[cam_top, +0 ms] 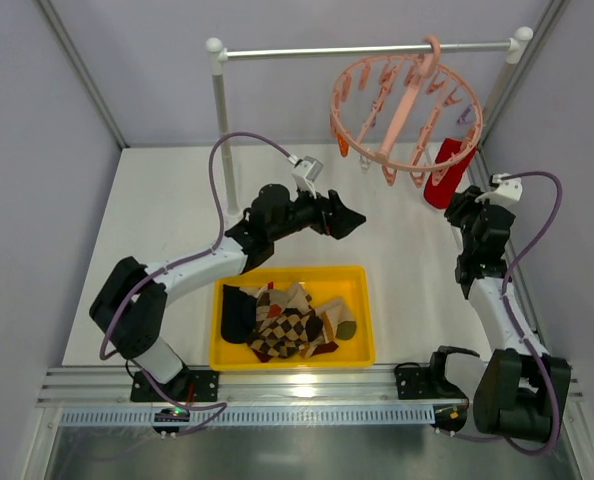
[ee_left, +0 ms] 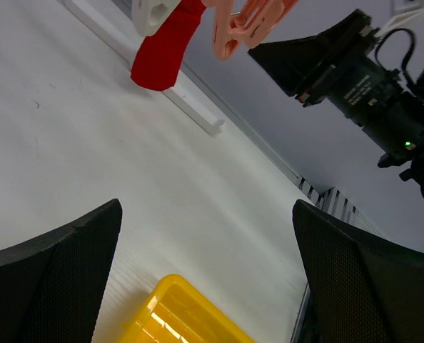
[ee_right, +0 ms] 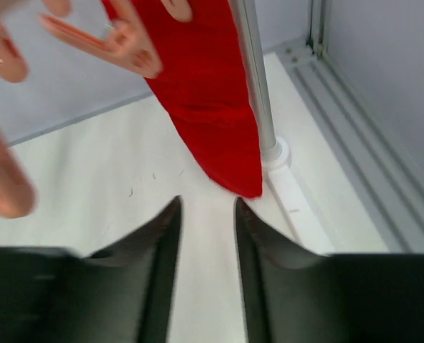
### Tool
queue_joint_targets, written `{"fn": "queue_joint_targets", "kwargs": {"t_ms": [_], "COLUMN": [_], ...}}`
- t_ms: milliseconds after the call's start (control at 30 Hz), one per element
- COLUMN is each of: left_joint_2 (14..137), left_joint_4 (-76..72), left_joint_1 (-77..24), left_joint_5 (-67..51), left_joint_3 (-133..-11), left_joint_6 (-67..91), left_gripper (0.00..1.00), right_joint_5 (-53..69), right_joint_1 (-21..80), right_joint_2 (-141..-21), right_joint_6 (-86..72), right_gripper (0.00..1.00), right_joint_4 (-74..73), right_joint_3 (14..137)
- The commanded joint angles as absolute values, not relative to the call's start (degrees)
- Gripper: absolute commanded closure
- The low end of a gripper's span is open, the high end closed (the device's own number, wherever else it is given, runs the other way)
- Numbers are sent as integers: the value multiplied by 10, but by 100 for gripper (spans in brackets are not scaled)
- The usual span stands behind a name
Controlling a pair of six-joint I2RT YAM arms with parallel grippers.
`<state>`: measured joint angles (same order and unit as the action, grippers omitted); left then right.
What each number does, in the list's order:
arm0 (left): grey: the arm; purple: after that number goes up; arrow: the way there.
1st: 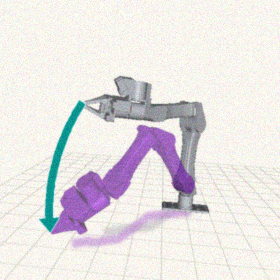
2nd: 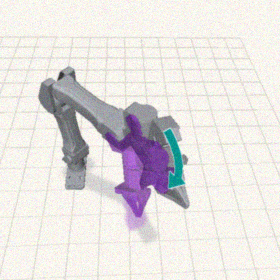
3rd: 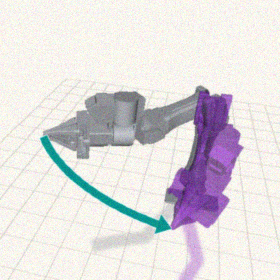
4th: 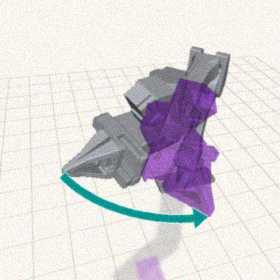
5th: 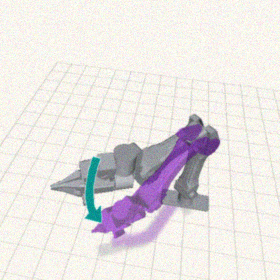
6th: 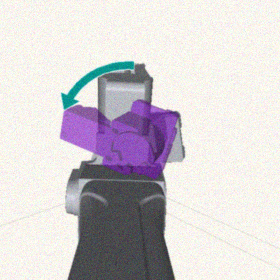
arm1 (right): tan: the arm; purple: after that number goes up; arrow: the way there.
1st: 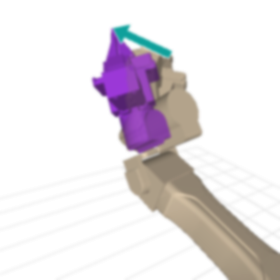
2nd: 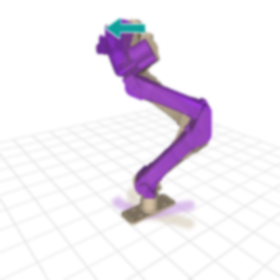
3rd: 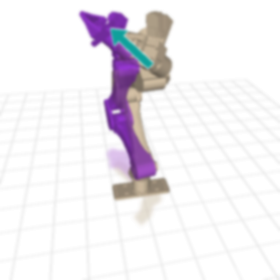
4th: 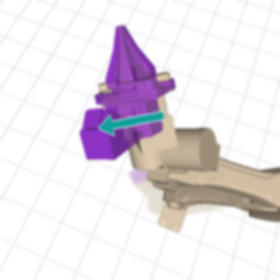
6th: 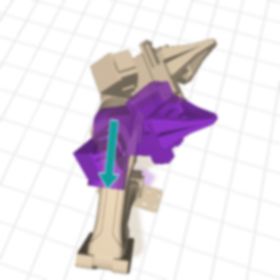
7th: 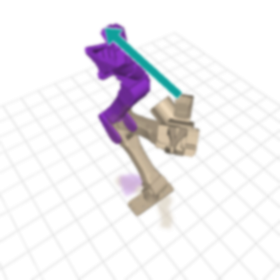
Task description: Remove the socks clipped to the hanger
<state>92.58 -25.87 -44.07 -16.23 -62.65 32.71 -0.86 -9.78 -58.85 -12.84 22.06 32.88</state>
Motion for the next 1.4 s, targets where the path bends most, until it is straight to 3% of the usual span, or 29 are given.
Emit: {"fn": "queue_joint_targets", "kwargs": {"t_ms": [0,100,200,633,1200,1300,1367], "left_joint_2": [892,882,872,874,914,918,916], "left_joint_4": [-284,-277,-274,-268,-265,-265,-265], "left_joint_1": [-440,-441,-440,-440,-439,-439,-439], "left_joint_5": [-157,-151,-146,-120,-123,-123,-124], "left_joint_3": [-621,-618,-614,-609,-627,-630,-629], "left_joint_6": [322,317,312,281,272,272,272], "left_gripper": [0,0,0,1,0,0,0], "right_joint_5": [-30,53,55,36,-72,-74,-76], "right_joint_1": [-106,-130,-137,-142,-141,-141,-141], "right_joint_2": [-648,-714,-765,-933,-991,-1004,-1010], "right_joint_6": [-136,-144,-143,-108,-86,-78,-71], "right_gripper": [52,23,10,9,9,14,28], "right_joint_4": [221,273,300,344,412,401,393], "right_joint_3": [357,377,404,523,548,571,579]}}
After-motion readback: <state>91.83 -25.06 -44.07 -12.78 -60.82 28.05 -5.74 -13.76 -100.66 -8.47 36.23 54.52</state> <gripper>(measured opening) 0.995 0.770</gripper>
